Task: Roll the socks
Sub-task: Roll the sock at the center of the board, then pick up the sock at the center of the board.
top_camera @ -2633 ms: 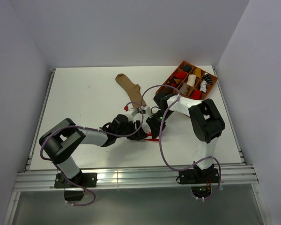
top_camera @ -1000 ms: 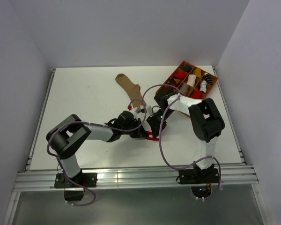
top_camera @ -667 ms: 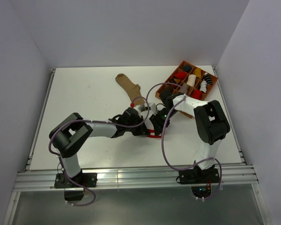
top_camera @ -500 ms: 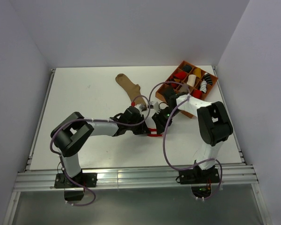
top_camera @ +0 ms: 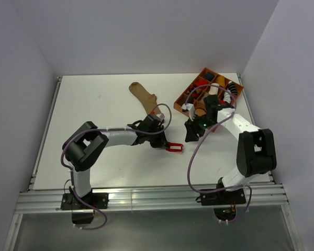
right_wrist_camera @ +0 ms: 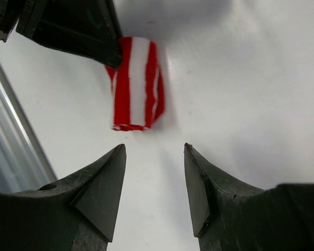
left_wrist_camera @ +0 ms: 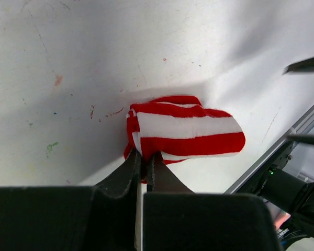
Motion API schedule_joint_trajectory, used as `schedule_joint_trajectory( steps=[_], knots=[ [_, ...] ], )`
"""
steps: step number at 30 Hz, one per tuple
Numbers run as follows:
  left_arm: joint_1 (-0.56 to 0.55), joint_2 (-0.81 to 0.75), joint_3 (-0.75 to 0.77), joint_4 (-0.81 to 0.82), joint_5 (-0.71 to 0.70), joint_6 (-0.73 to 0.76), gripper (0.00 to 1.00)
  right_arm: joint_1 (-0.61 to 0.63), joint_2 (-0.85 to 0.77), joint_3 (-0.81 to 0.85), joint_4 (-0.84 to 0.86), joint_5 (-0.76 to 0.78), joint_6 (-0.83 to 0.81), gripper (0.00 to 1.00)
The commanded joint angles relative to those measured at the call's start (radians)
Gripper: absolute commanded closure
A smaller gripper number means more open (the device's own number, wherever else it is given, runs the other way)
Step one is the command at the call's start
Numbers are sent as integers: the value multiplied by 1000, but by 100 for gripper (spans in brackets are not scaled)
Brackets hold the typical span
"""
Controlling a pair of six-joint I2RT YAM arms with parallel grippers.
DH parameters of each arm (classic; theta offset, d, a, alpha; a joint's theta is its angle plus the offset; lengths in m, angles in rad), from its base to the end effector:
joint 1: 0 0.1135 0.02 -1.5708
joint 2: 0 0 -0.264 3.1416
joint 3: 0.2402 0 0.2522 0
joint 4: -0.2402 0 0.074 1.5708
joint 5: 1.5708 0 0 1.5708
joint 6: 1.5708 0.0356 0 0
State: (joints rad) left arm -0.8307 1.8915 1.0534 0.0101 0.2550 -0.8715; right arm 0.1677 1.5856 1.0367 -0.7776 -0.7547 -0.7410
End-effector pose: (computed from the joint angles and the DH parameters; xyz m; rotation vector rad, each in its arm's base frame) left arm 0.2530 -0.2904 0.1422 0.0785 2.6602 -1.0031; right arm 0.2802 0.0722 0.2039 -1.2368 2.2480 0.8853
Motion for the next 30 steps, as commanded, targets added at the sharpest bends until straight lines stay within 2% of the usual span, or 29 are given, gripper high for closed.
schedule_joint_trajectory(
  steps=[1, 3, 8, 10, 11, 13, 18, 21, 30],
  knots=[
    [-1, 61, 2, -228, -30, 58, 100, -66, -87, -48, 52, -72, -76, 44],
    [1, 66, 17, -249, -23, 60, 100, -79, -189, -98, 93, -65, -109, 44],
    [2, 80, 42, -295, 7, 66, 100, -54, -435, -302, 316, 18, -135, 37],
    [2, 86, 49, -305, 10, 69, 100, -5, -504, -354, 362, 127, -147, 37],
    [2, 86, 51, -312, 13, 71, 100, 66, -522, -372, 377, 161, -153, 37],
    [2, 87, 53, -321, 20, 72, 100, 133, -574, -441, 435, 251, -158, 36],
    [2, 95, 54, -331, 38, 74, 100, 355, -610, -550, 535, 422, -181, 36],
    [2, 96, 60, -343, 43, 77, 100, 435, -612, -598, 583, 501, -202, 36],
    [2, 103, 66, -346, 63, 78, 100, 542, -593, -647, 653, 587, -232, 34]
  ],
)
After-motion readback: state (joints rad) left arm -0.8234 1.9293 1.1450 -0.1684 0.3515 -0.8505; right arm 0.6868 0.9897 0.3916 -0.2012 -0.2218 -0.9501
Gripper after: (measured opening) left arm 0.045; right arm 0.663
